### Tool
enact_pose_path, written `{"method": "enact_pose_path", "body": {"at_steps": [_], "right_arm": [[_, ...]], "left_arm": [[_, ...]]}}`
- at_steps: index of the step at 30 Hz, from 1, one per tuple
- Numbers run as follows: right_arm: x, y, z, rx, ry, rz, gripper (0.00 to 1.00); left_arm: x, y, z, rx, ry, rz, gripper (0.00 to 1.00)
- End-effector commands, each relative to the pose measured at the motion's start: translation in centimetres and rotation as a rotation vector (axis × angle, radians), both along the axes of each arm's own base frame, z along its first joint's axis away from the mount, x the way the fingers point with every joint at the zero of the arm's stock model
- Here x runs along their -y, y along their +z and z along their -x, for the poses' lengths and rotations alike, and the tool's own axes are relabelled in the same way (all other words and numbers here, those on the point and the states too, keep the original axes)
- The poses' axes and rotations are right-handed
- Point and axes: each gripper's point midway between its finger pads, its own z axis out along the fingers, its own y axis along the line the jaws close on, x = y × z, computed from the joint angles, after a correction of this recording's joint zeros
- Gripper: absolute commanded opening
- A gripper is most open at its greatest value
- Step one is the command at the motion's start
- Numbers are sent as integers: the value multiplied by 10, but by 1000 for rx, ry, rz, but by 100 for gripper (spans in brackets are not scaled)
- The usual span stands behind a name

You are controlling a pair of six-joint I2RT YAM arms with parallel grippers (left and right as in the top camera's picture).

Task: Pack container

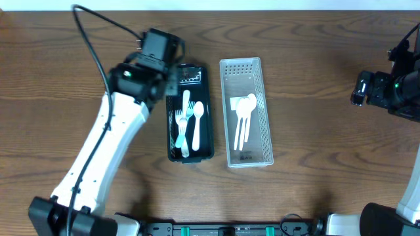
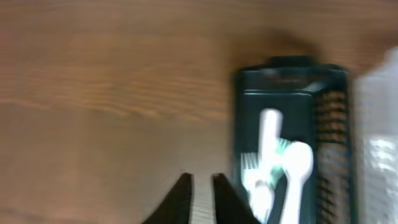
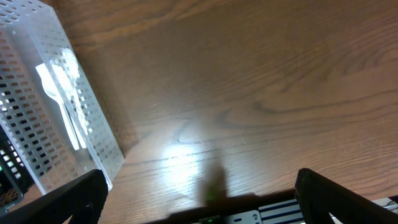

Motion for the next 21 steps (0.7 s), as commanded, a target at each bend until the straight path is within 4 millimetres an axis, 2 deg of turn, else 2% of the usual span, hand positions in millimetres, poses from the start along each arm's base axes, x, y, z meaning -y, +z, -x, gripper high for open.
{"method": "enact_pose_path", "body": {"at_steps": [1, 5, 10, 12, 16, 21], "right_arm": [[1, 0, 1, -2, -8, -7, 99], [1, 0, 1, -2, -8, -7, 99], [1, 0, 1, -1, -8, -7, 99], [1, 0, 1, -2, -8, -7, 99], [1, 0, 1, -2, -8, -7, 99], [1, 0, 0, -1, -8, -7, 99]], "left_arm": [[-36, -33, -1, -75, 158, -13, 8], [-42, -74, 0, -202, 183, 63, 6], [-23, -132, 8, -391, 162, 172, 6], [-13, -148, 13, -451, 148, 196, 6], [2, -167, 22, -529, 123, 226, 6], [14, -170, 23, -536, 92, 220, 6]]}}
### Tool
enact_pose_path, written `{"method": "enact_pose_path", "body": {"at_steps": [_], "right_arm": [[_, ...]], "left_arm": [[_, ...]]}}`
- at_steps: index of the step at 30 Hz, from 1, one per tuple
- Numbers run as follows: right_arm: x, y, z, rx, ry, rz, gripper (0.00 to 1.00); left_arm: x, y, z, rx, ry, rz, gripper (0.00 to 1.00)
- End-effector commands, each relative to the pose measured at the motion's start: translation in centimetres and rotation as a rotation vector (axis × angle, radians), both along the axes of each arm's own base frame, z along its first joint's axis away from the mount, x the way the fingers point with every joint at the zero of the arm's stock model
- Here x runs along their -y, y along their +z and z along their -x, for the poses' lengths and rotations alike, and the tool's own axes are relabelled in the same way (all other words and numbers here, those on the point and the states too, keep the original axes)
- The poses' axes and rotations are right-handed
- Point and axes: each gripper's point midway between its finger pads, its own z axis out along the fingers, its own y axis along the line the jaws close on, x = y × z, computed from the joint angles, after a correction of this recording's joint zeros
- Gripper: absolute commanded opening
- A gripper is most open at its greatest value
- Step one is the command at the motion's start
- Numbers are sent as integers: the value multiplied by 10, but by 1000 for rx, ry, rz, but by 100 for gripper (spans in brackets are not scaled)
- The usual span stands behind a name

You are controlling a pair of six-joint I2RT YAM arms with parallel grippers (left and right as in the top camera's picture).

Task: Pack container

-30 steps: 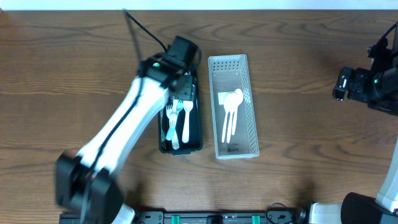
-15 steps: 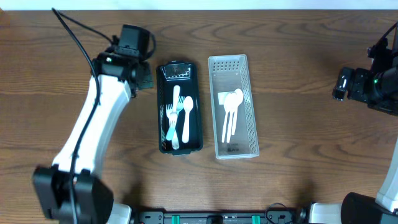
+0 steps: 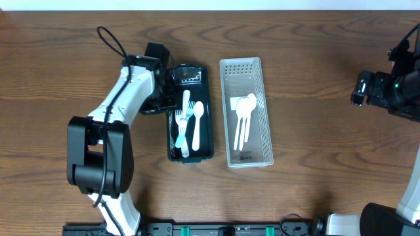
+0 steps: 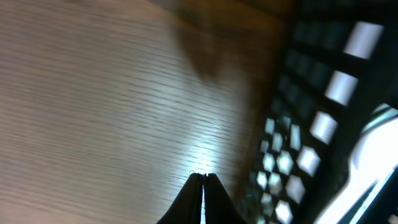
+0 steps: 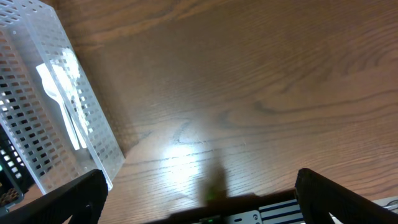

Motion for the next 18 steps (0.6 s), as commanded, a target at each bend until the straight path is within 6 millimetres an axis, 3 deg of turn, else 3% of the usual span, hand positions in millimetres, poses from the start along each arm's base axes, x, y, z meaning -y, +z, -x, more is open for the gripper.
{"method": "enact_pose_path", "body": {"at_steps": [1, 11, 14, 18], "right_arm": [[1, 0, 0, -1, -8, -6, 99], [1, 0, 0, -1, -8, -6, 99], [1, 0, 0, -1, -8, -6, 99], [1, 0, 0, -1, -8, -6, 99]], "left_arm": [[12, -2, 4, -13, -15, 29, 6], [44, -1, -3, 39, -97, 70, 6], [43, -1, -3, 40, -98, 65, 6], [29, 0, -7, 53, -77, 18, 6]]}}
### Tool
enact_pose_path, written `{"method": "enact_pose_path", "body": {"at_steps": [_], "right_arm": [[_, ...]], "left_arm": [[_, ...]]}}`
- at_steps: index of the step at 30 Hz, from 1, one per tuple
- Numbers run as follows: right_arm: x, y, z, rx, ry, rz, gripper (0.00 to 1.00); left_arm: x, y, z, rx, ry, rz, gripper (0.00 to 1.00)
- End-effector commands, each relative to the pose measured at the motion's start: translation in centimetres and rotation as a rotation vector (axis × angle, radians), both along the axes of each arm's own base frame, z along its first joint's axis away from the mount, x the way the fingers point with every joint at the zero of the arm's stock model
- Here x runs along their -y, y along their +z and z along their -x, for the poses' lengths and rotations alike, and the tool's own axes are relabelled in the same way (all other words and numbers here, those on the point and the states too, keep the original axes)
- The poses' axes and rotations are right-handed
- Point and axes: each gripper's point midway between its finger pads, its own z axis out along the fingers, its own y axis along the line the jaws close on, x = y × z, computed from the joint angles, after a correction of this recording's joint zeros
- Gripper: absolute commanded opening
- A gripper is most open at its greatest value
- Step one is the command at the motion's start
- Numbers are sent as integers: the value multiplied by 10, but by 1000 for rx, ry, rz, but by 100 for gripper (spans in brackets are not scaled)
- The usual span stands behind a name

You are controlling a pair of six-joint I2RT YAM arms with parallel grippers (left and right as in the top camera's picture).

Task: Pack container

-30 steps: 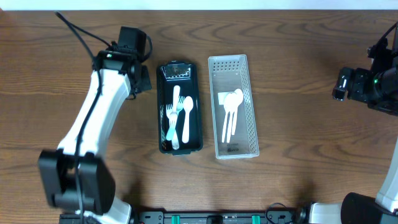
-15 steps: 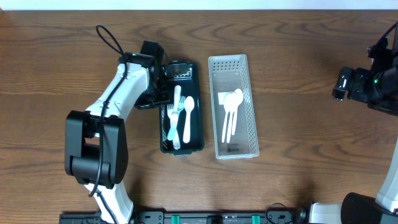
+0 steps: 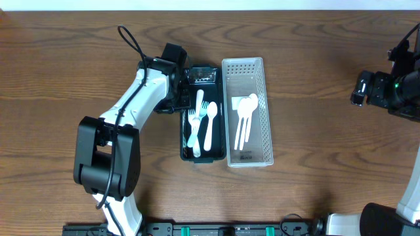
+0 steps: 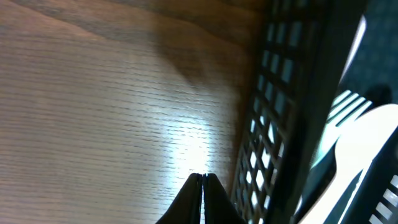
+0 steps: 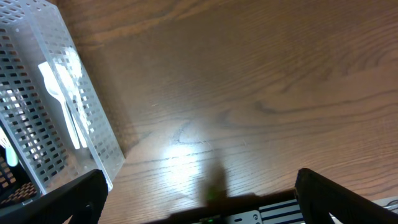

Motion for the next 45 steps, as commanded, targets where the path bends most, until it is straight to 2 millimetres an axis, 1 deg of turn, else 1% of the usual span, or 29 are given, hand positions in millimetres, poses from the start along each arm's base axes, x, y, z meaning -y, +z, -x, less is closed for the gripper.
{"method": "enact_pose_path", "body": {"at_steps": [1, 4, 5, 6, 7, 8, 9, 10, 11, 12, 13, 14, 15, 18, 20, 21, 22, 24, 26, 28, 30, 33, 35, 38, 42, 45], "right_arm": [[1, 0, 0, -1, -8, -6, 99], [-3, 0, -2, 10, 0, -31, 99], [-5, 1, -4, 22, 19, -36, 99], [-6, 1, -6, 27, 25, -36, 99], [-8, 3, -10, 49, 39, -35, 99], [-9, 5, -16, 72, 47, -29, 99], [-10, 8, -23, 103, 57, -22, 99], [-12, 12, -34, 147, 70, -11, 99], [-13, 17, -46, 200, 85, 1, 99], [-15, 23, -59, 253, 100, 13, 99], [-17, 31, -76, 322, 116, 31, 99], [-19, 39, -92, 385, 130, 47, 99], [-22, 49, -110, 460, 148, 65, 99], [-34, 73, -161, 648, 209, 105, 99], [-41, 78, -188, 720, 247, 125, 99], [-45, 76, -200, 739, 273, 138, 99], [-46, 71, -208, 740, 293, 155, 99], [-42, 53, -220, 698, 303, 205, 99], [-33, 33, -220, 627, 271, 233, 99], [-23, 19, -212, 552, 247, 267, 99], [-18, 17, -205, 528, 230, 292, 99], [-14, 24, -194, 540, 219, 300, 99], [-9, 29, -179, 553, 198, 333, 99], [-7, 27, -155, 579, 176, 352, 99], [-8, 17, -114, 644, 163, 363, 99], [-11, 10, -77, 694, 135, 352, 99]], "left_arm": [[-19, 1, -3, 9, 24, -54, 6], [-39, 11, -7, 37, 58, -104, 6], [-51, 19, -9, 56, 79, -135, 6], [-55, 22, -10, 62, 85, -144, 6], [-64, 32, -12, 87, 105, -163, 6], [-69, 39, -14, 106, 117, -165, 7], [-74, 49, -17, 135, 132, -162, 13], [-78, 60, -20, 171, 140, -156, 27], [-82, 71, -24, 209, 136, -152, 46], [-86, 82, -29, 254, 126, -148, 62], [-89, 93, -34, 297, 116, -147, 78], [-92, 104, -39, 344, 107, -146, 91], [-97, 117, -47, 404, 107, -148, 98], [-108, 157, -75, 604, 142, -139, 98], [-112, 184, -94, 735, 164, -127, 98], [-115, 196, -102, 792, 161, -129, 98], [-116, 203, -106, 827, 152, -134, 98], [-117, 211, -110, 857, 104, -161, 98], [-121, 212, -109, 854, 52, -197, 98], [-121, 208, -101, 818, 20, -213, 98], [-122, 206, -90, 785, -9, -228, 98], [-121, 214, -78, 809, -9, -221, 98], [-122, 223, -66, 842, -5, -220, 98], [-122, 235, -46, 900, 13, -212, 98], [-122, 248, -18, 1005, 41, -194, 98], [-114, 252, 7, 1095, 30, -177, 98]]}}
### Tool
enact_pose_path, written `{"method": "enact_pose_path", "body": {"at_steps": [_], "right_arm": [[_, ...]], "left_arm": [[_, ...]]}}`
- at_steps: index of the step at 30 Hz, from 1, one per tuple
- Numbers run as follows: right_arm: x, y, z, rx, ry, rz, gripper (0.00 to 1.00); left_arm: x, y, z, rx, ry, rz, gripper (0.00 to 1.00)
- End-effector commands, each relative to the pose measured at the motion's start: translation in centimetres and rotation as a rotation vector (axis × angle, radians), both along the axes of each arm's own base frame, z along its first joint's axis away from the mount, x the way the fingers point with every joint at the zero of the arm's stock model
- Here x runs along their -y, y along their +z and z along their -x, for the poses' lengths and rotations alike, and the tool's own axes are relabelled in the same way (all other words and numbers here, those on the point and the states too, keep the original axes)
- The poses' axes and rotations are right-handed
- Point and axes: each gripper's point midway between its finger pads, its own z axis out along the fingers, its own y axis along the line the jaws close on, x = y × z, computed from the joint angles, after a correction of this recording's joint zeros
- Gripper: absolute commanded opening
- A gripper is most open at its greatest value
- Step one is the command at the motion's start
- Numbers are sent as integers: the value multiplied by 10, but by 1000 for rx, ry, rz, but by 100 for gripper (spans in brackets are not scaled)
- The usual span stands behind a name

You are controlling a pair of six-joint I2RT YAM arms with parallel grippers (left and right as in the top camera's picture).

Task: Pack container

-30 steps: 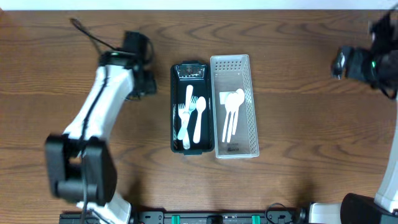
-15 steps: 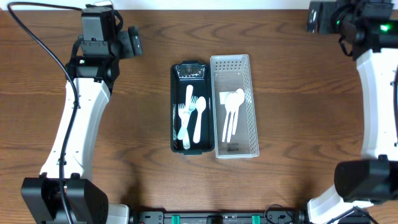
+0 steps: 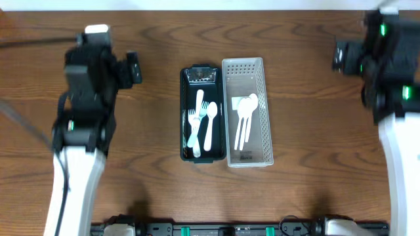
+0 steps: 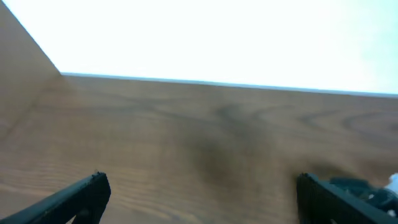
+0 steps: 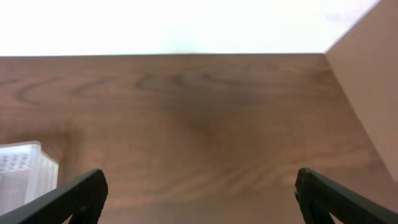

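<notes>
A black slotted tray (image 3: 186,124) holds white forks (image 3: 199,105), a pale teal one and a white spoon. It stands flush against a clear perforated tray (image 3: 262,98) holding white spoons (image 3: 244,111). My left gripper (image 4: 202,199) is open, up at the table's left and well away from the trays; the black tray's corner (image 4: 364,186) just shows by its right finger. At the table's right my right gripper (image 5: 199,196) is open too, with the clear tray's corner (image 5: 25,165) at its left. Nothing is between either pair of fingers.
Brown wooden table (image 3: 315,164); its far edge meets a white wall (image 4: 217,37) in both wrist views. The left arm's body (image 3: 92,78) and the right arm's body (image 3: 387,59) stand at the table's two sides.
My left gripper was shut against the black tray's left wall; now it is open and drawn back to the far left. The right arm has moved and faces the table's far edge. The trays have not moved.
The black tray first stood a gap away from the clear tray, with my left gripper nearly shut by its far left corner. Then the gripper was shut at its left wall. Then the tray touched the clear one. Now both arms are back and open.
</notes>
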Motion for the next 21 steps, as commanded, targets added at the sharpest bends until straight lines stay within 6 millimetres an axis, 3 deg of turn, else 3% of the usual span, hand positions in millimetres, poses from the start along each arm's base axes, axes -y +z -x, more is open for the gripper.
{"method": "enact_pose_path", "body": {"at_steps": [1, 5, 8, 10, 15, 21], "right_arm": [[0, -10, 43, 33, -25, -5, 99], [-2, -23, 88, 106, -24, -3, 99], [-5, -38, 113, 153, -19, -3, 99], [-9, -50, 129, 193, -4, -5, 99], [-24, -74, 148, 271, 65, -19, 99], [-25, -70, 158, 358, 69, -18, 99]], "left_arm": [[9, -7, 26, 48, -25, 9, 98], [18, -23, 64, 86, -63, 13, 98], [14, -46, 89, 60, -55, 6, 98], [11, -49, 102, 108, -50, 8, 98], [-14, -46, 132, 199, 76, -26, 98], [-16, -52, 144, 187, 78, -29, 98]]}}
